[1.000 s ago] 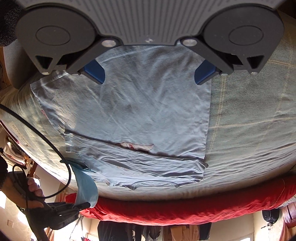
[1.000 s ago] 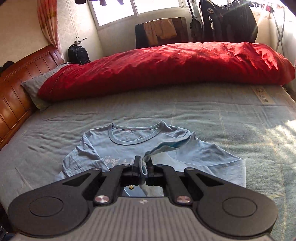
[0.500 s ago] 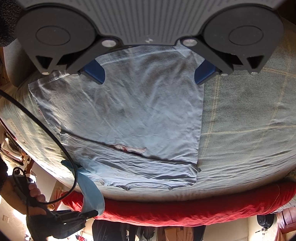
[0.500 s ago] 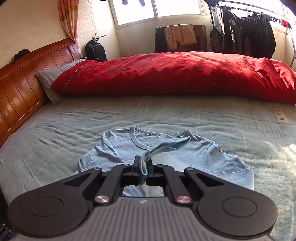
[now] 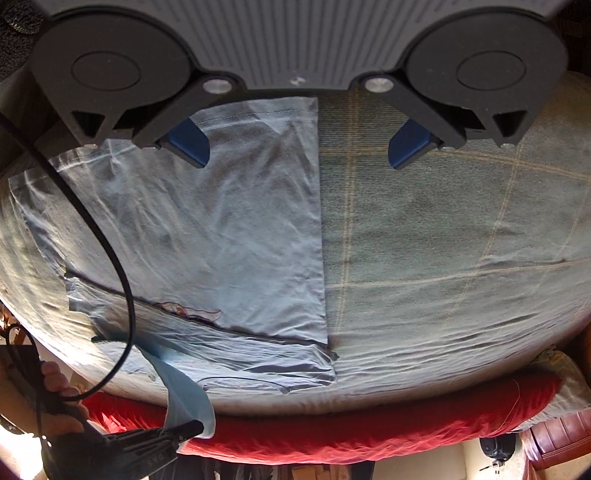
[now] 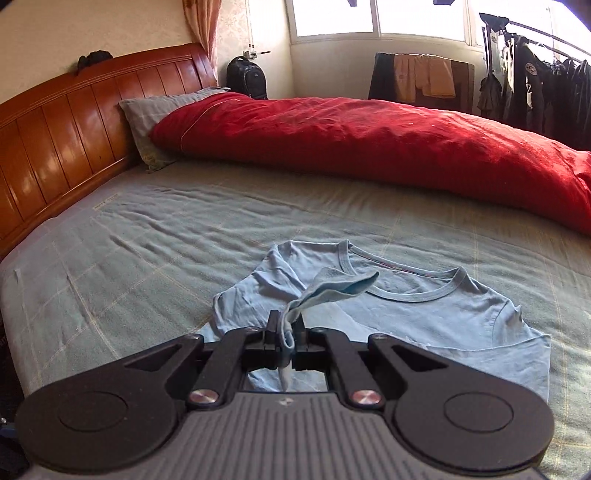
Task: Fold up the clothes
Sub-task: 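Lift the held sleeve and carry it across the shirt body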
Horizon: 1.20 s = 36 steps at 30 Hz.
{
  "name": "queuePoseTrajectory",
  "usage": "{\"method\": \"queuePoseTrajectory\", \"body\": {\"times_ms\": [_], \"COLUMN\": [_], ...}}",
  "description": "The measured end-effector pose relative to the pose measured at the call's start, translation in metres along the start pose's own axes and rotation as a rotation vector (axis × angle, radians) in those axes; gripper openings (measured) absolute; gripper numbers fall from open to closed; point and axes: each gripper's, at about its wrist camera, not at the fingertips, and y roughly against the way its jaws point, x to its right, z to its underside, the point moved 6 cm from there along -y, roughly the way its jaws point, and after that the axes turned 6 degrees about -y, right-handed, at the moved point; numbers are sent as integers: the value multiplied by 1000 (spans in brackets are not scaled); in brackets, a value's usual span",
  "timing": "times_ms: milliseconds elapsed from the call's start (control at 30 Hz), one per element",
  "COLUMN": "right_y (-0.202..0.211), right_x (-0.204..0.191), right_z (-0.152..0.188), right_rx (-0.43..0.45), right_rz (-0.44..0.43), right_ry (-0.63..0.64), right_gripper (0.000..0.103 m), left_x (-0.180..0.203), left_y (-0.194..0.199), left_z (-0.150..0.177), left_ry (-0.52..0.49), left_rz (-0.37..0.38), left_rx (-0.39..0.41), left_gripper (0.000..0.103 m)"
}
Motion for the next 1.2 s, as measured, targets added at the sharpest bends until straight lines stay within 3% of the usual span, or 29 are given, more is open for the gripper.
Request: {"method": "queuePoseTrajectory", "body": {"times_ms": [233, 533, 867, 1200], "right_y": [-22, -49, -58, -63], "right_x": [-32, -64, -110, -131], "right_z": [21, 65, 95, 99], "right_rx": [-60, -150, -177, -181], "right_rz": [-19, 12, -26, -65], "right_ry": [81, 237, 387, 406], "right_gripper": [5, 5, 5, 5], "left_x": [-27, -39, -41, -44], "left_y": [1, 5, 8, 8], "left_z": [3, -19, -29, -24], "left_ry": [21, 12, 34, 46], "left_rz": [-55, -42, -9, -13], "left_rx": [-25, 20, 54, 46], "left_gripper": [102, 102, 102, 102]}}
